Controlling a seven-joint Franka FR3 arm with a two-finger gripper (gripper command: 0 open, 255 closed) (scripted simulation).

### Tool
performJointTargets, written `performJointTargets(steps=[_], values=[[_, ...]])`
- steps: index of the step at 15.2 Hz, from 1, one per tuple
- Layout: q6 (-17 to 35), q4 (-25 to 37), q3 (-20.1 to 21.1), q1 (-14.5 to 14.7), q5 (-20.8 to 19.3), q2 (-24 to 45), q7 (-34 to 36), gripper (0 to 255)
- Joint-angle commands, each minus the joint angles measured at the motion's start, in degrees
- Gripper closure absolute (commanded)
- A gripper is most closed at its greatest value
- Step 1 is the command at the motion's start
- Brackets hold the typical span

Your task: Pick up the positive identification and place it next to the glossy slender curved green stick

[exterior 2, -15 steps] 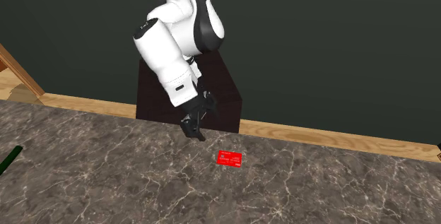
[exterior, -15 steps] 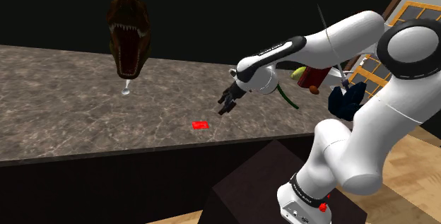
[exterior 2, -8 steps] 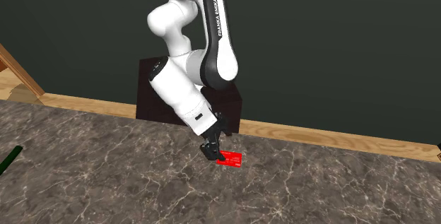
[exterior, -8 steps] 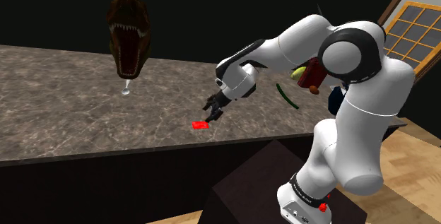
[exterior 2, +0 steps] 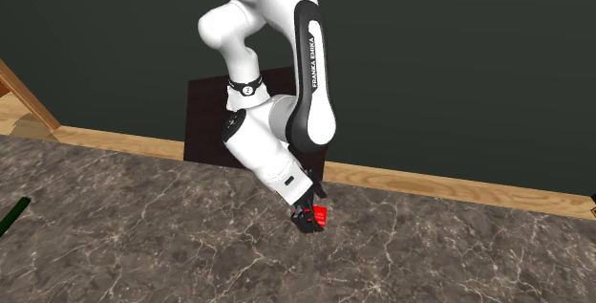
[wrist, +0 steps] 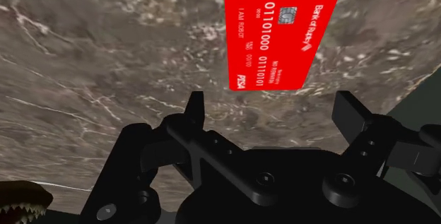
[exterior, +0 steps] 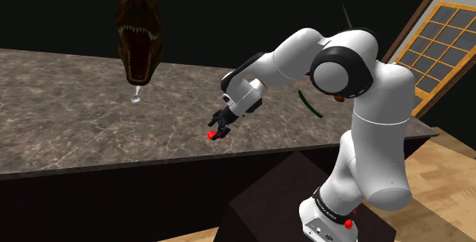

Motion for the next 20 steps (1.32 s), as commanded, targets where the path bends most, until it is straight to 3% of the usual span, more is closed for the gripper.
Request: performJointTargets(steps=[1, 10, 11, 20], values=[[-0.05, 0.95, 0.86, -0.29, 1.72, 1.71, -0.88, 0], [-0.04, 1.23, 1.10, -0.35, 2.15, 2.18, -1.05, 0], [-0.04, 1.23, 1.10, -0.35, 2.15, 2.18, -1.05, 255], [-0.05, 1.24, 1.08, -0.32, 2.17, 2.19, -1.06, 255]])
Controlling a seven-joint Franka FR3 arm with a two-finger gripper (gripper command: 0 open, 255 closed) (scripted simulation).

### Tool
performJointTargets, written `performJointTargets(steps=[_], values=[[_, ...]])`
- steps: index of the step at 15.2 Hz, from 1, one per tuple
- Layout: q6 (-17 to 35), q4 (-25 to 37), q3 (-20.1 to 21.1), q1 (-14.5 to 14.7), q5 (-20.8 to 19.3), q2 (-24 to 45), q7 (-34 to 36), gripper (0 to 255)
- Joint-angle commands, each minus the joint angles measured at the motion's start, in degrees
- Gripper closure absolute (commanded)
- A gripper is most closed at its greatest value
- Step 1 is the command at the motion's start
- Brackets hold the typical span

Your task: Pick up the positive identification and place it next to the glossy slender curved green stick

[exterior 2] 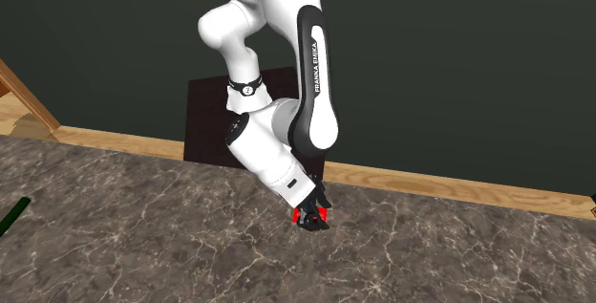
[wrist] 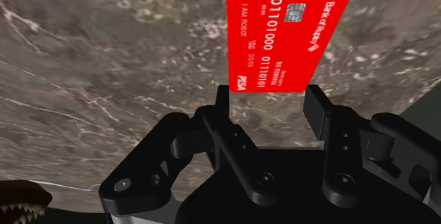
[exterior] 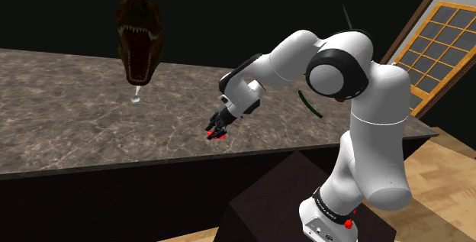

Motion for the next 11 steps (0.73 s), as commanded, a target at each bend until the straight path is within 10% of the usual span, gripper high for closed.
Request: performJointTargets(steps=[1, 11], values=[[0.18, -0.26, -0.13, 0.32, -0.83, -0.18, 0.78, 255], [1.31, -2.77, -3.58, 3.29, -10.00, -8.25, 8.45, 255]])
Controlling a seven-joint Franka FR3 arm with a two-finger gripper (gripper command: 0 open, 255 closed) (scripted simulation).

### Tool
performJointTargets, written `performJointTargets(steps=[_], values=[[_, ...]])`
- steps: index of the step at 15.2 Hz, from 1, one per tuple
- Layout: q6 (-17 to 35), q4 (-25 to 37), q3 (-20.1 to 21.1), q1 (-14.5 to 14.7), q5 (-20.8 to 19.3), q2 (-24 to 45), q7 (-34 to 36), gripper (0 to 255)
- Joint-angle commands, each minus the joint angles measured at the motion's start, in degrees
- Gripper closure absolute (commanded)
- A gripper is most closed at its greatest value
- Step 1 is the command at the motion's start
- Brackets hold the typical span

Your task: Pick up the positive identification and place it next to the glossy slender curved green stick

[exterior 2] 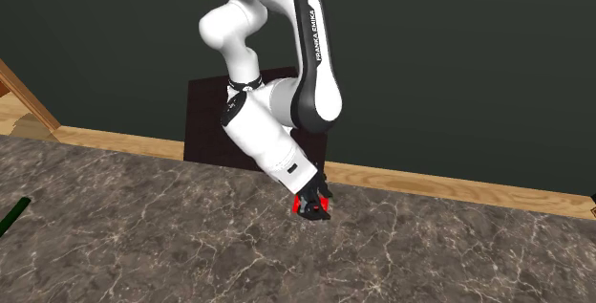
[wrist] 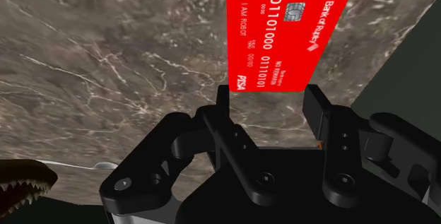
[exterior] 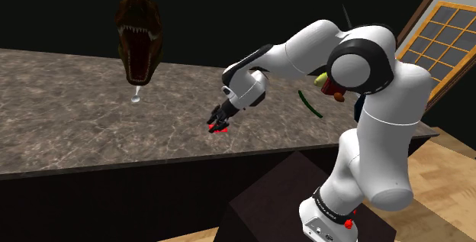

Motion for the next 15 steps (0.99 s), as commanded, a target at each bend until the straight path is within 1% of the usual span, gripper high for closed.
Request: performJointTargets(steps=[1, 11, 12, 15], values=[[0.15, -0.36, -0.69, 0.55, -1.98, -1.53, 1.64, 255], [1.01, -1.92, -3.99, 3.45, -12.93, -9.72, 10.91, 255], [1.03, -1.96, -4.09, 3.54, -13.37, -10.02, 11.28, 255], [-0.56, -3.93, -6.42, 1.36, -15.56, -11.93, 8.65, 255]])
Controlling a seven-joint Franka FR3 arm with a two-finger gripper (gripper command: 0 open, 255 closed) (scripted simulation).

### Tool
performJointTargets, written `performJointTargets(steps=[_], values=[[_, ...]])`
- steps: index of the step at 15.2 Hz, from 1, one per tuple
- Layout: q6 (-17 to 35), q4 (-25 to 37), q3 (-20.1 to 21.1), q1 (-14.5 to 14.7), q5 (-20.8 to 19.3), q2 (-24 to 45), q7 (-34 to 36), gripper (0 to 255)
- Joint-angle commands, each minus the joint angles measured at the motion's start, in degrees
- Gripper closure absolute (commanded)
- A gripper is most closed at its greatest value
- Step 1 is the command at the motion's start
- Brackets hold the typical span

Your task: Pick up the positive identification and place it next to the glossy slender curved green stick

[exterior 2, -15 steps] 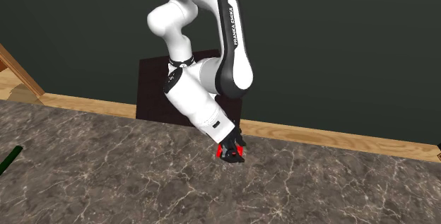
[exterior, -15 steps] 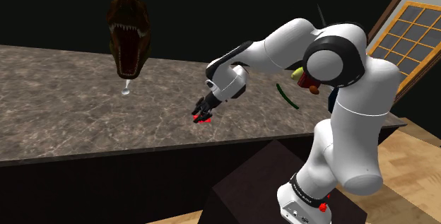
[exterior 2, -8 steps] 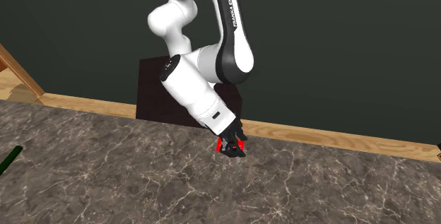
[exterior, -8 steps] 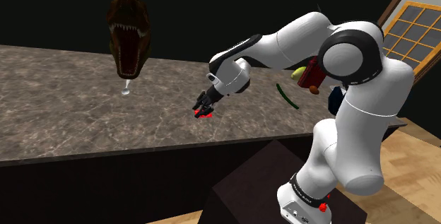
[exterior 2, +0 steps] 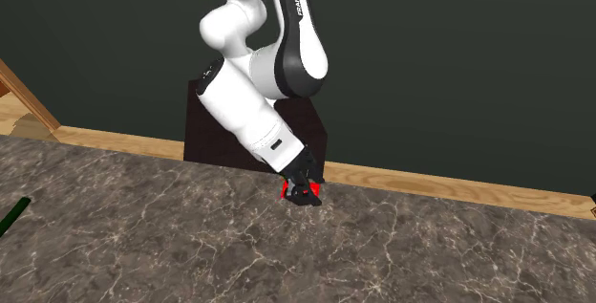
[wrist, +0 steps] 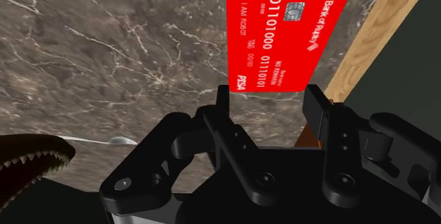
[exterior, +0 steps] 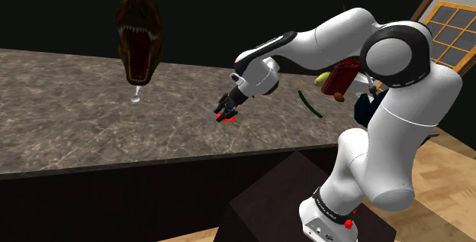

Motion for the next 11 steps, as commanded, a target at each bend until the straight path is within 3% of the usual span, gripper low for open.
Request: performJointTargets(steps=[1, 11], values=[[-1.44, -0.80, -1.64, -1.67, -1.53, -0.85, -1.79, 255], [-9.90, -1.81, -9.76, -10.56, -8.66, -2.22, -10.68, 255]])
